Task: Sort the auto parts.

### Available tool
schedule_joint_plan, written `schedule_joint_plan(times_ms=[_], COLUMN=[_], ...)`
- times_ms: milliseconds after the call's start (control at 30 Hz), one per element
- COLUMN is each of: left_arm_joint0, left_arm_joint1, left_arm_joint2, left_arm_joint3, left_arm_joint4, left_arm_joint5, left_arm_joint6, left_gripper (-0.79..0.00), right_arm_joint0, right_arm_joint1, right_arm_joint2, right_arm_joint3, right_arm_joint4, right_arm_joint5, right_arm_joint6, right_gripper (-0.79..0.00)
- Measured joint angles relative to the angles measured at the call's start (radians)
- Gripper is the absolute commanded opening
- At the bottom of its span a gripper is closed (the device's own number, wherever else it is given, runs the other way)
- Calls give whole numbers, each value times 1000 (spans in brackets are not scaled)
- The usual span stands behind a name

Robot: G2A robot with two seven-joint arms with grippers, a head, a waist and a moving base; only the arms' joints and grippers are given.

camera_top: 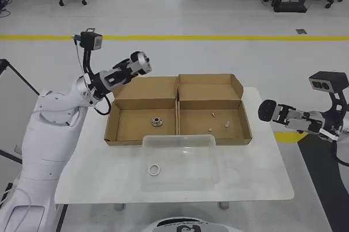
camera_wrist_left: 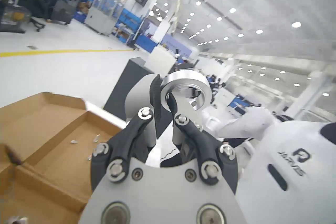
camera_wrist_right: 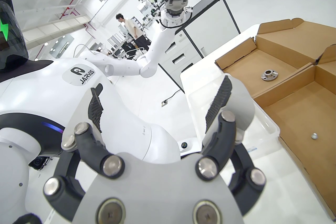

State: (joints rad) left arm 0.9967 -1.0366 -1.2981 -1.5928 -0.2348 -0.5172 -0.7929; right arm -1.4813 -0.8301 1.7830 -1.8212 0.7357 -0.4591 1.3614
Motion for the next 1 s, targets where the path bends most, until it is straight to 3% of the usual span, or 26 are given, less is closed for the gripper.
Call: schedule_joint_plan(times_ms=[200,600,1000], left_arm_joint0=[-49,-83,-209], left_arm_joint1=[0,13,-13], left_arm_joint2=[38,117,309], left_arm_joint3=[106,149,233], left_arm_joint4=[217,638,894], left_arm_joint5=[39,189,170], left_arm_joint6=[-13,-129,-283], left_gripper=[-785,-785,-785], right_arm_joint0=[0,0,0], right_arm_joint1=[0,0,0], right_arm_joint2=[0,0,0], right_arm_joint3=[0,0,0], right_arm_joint4=[0,0,0], right_arm_joint5=[0,0,0], right_arm_joint6=[0,0,0], right_gripper=[0,0,0])
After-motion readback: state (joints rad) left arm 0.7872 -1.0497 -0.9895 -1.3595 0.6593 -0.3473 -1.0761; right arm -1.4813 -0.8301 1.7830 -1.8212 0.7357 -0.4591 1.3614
